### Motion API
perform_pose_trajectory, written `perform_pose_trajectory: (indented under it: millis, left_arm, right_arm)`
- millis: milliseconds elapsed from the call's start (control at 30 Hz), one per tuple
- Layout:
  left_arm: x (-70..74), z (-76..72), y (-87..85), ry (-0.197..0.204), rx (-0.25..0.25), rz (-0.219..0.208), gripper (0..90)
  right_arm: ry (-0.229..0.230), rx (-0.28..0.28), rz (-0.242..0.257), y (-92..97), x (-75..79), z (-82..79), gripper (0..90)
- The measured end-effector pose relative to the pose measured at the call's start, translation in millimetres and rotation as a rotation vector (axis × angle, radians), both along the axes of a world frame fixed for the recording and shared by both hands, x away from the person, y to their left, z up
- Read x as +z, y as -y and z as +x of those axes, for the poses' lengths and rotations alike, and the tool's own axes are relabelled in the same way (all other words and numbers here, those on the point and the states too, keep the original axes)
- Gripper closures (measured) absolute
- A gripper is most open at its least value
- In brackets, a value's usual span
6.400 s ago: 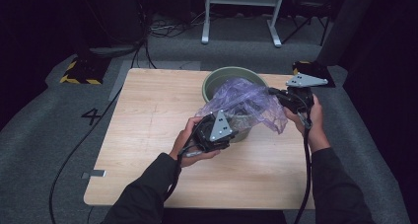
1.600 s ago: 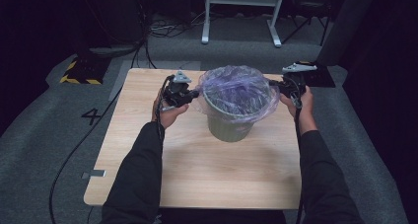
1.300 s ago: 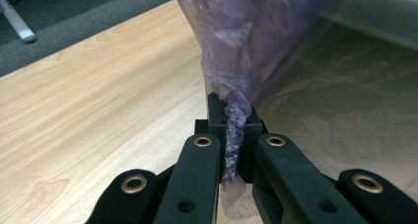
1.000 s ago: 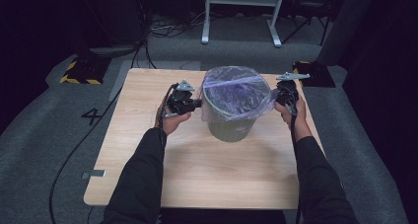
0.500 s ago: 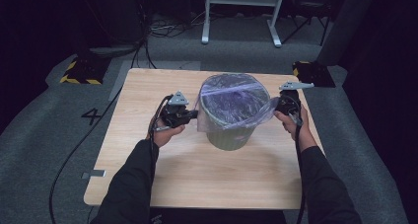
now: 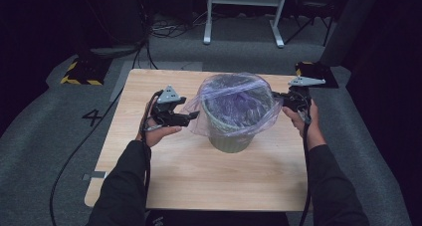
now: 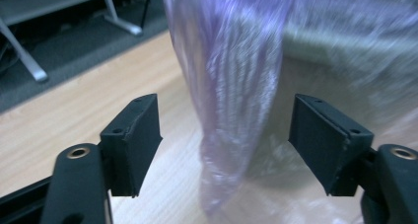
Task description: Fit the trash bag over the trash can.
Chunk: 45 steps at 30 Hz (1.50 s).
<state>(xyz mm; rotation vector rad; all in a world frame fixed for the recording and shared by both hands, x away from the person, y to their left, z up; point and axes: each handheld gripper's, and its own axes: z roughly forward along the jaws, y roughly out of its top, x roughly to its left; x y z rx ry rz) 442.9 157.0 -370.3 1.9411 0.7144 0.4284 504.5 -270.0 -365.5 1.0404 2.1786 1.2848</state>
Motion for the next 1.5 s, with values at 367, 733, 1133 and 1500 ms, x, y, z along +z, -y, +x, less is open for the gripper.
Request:
perform_pose_trajectory:
  millis: [367,733,1133,1500]
  left_arm:
    - [30.2,1.1,-0.8,0.074,-0.011,-0.054,24.7]
    - [31.3,25.5,19.0,0.116,0.011,0.012,74.8]
    - [15.9,56.3,23.8,0.068,0.105,-0.033,89.7]
    - [-7.3,76.6,36.3,-0.067,0.117,-0.022,89.7]
  right_arm:
    - [0.04,-0.018,0.0,-0.1,12.8,0.2,89.3]
    - [0.031,-0.023,-0.021,-4.9,14.8,11.0,89.5]
    - [-0.02,-0.035,-0.038,-9.8,2.1,25.7,90.0]
    - [-0.091,0.005,-0.044,-21.5,-21.1,31.6,90.0]
